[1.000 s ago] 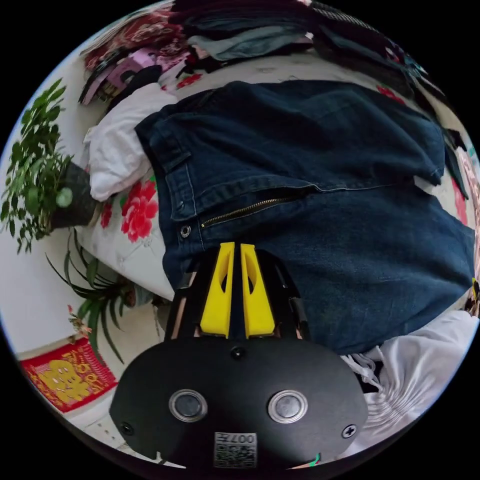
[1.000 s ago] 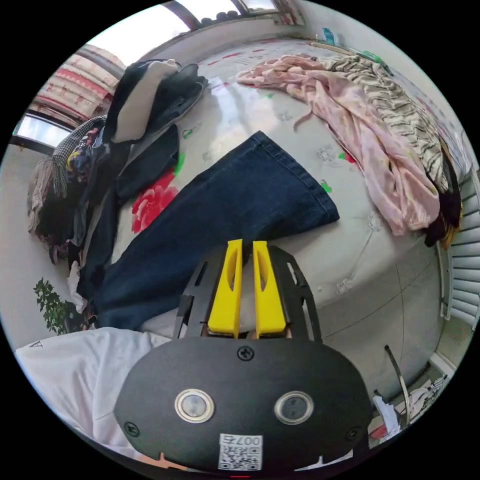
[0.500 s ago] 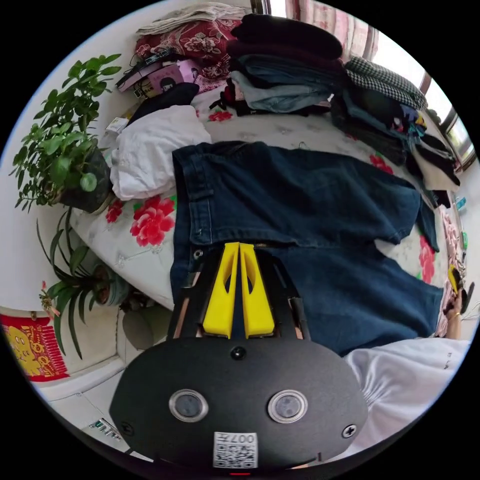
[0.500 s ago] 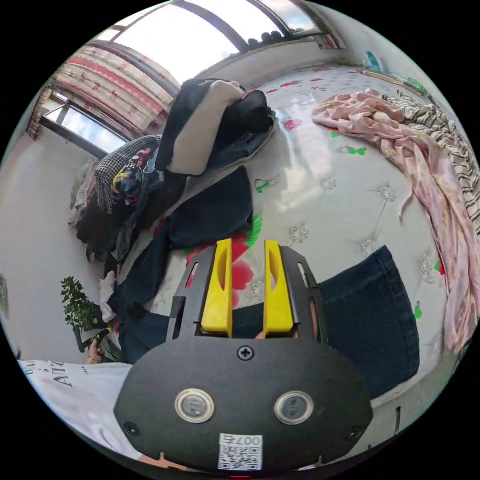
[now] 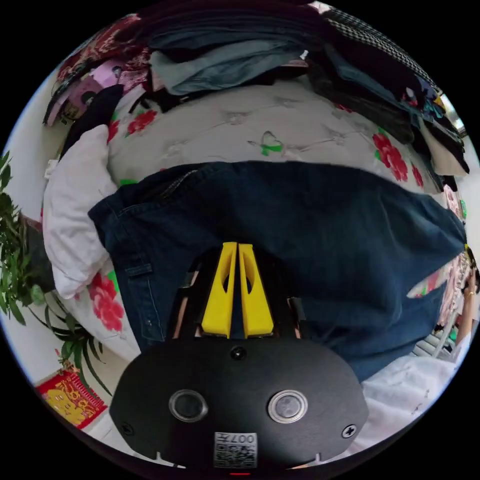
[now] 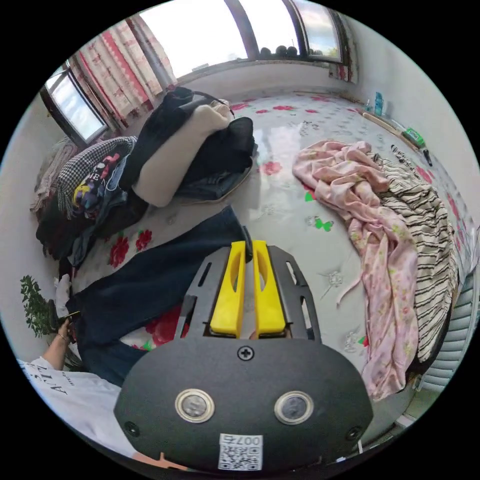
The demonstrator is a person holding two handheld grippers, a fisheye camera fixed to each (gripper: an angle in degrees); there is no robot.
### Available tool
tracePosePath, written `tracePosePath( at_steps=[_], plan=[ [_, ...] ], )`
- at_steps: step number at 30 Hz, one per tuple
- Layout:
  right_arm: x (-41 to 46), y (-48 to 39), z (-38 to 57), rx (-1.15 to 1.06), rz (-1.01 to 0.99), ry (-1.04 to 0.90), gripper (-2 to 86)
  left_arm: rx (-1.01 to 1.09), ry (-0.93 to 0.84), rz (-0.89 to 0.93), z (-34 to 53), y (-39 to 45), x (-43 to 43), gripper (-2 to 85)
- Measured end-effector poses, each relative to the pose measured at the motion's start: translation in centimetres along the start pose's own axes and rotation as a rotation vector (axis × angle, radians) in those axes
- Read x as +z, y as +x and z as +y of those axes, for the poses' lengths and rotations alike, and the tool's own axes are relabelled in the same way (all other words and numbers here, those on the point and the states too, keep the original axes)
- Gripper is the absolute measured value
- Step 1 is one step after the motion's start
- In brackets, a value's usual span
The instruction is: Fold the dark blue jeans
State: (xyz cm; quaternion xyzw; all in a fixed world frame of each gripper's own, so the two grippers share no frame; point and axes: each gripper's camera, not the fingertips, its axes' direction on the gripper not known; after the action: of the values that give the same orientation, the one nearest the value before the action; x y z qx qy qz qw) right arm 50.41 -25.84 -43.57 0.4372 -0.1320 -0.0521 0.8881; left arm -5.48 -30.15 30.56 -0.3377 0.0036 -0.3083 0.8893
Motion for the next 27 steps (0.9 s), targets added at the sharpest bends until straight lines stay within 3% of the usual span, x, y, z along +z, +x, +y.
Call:
tracePosePath(
  at_steps=[7,12,20,21,27],
  plan=[
    [2.0,5.0,2.1,0.259,0.130,-0.110,2.7,0.216,0.099,-0.122,-5.8,6.0,0.9,-1.0],
    [4.0,-3.7,3.0,0.034,0.019,-0.035,3.4,0.036,0.092,0.104,-5.3,1.0,1.1,-1.0],
    [13.6,-10.9,-0.5,-0.083,-0.025,-0.244,2.1,-0.173,0.245,0.181,8.2,-4.4,-2.7,-0.9],
    [13.0,-11.3,-0.5,-0.085,0.043,-0.109,1.4,-0.232,0.237,0.182,10.8,-5.5,-2.8,-0.9],
    [14.8,-11.7,-4.5,-0.064,0.183,-0.116,0.5,-0.521,0.174,0.066,23.0,-10.8,-3.4,0.2]
  ],
)
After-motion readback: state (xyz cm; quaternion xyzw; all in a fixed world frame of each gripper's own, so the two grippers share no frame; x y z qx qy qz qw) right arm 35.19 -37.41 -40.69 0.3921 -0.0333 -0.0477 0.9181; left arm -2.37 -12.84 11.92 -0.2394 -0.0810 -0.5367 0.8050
